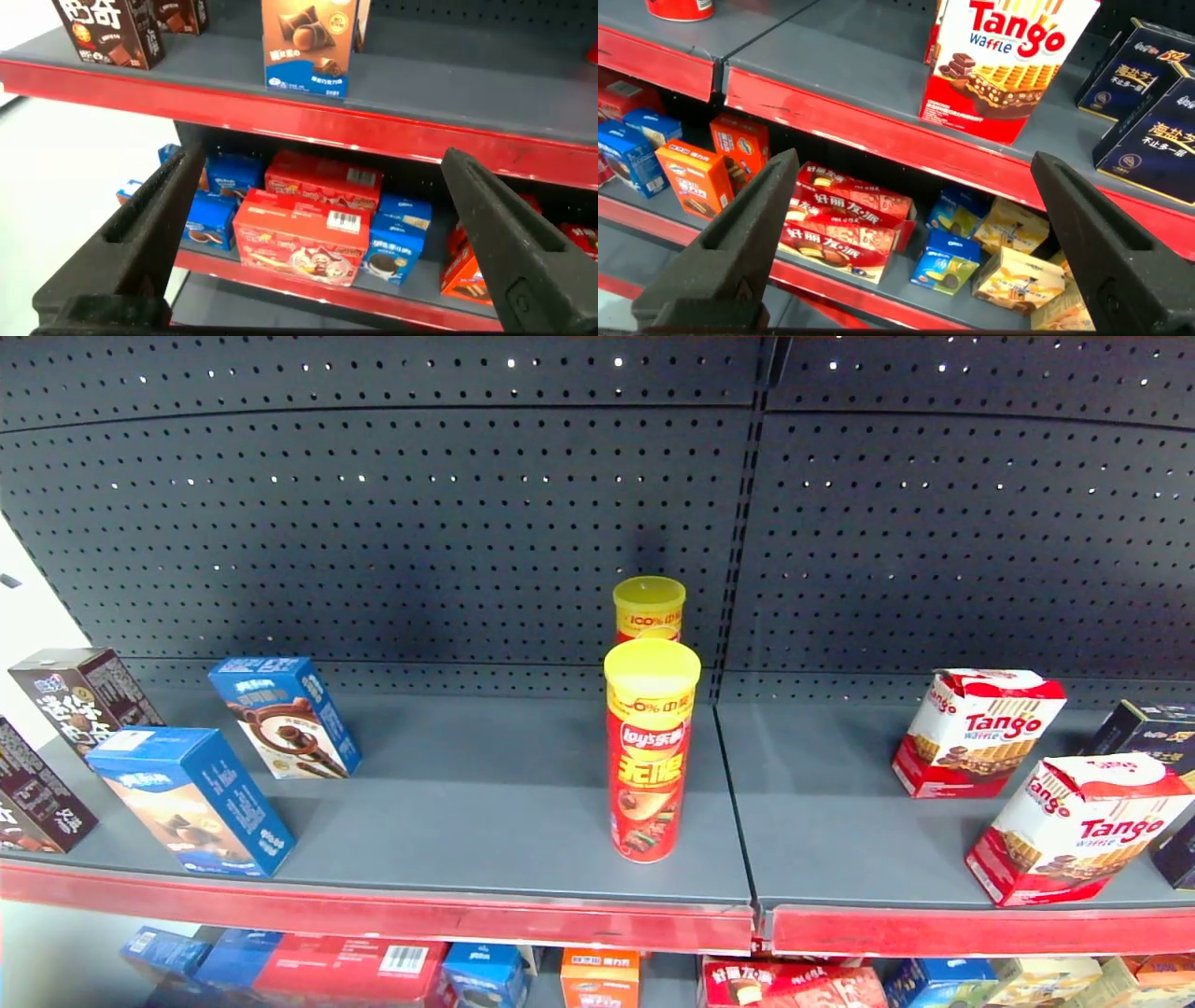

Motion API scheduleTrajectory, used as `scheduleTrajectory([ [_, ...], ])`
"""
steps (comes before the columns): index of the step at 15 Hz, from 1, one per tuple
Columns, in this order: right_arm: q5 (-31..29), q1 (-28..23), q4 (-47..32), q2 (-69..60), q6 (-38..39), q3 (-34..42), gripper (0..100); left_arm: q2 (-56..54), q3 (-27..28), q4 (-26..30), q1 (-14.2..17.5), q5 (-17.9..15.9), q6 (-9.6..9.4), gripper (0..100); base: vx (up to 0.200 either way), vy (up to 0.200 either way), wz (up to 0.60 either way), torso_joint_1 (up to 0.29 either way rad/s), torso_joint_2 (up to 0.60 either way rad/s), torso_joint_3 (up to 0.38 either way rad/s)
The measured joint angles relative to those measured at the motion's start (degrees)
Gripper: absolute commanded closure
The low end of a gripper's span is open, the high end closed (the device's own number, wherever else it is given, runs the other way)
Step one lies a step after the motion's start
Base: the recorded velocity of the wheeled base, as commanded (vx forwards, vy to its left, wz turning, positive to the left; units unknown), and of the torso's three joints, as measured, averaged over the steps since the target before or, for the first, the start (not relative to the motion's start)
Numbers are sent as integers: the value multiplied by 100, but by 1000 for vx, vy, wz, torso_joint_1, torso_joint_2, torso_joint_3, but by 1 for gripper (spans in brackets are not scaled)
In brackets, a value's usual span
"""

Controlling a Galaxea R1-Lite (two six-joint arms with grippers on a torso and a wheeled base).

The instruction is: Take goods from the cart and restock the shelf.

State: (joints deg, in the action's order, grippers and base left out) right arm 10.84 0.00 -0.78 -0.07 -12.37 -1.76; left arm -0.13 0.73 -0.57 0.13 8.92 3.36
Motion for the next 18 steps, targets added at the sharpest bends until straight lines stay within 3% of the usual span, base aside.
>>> scheduleTrajectory([
  [3, -35, 0, 2, 0, 33, 0, 0, -9, -10, -11, 2, -9, -15, 0, 0, 0, 0, 0, 0, 0],
  [8, -217, 0, 12, 0, 702, 0, 0, -9, -71, 6, 2, -628, -217, 0, 0, 0, 0, 0, 0, 0],
  [18, -226, 0, 73, 0, 747, 30, 0, -9, -63, 50, -4, -806, -304, 0, 0, 0, 0, 0, 0, 0],
])
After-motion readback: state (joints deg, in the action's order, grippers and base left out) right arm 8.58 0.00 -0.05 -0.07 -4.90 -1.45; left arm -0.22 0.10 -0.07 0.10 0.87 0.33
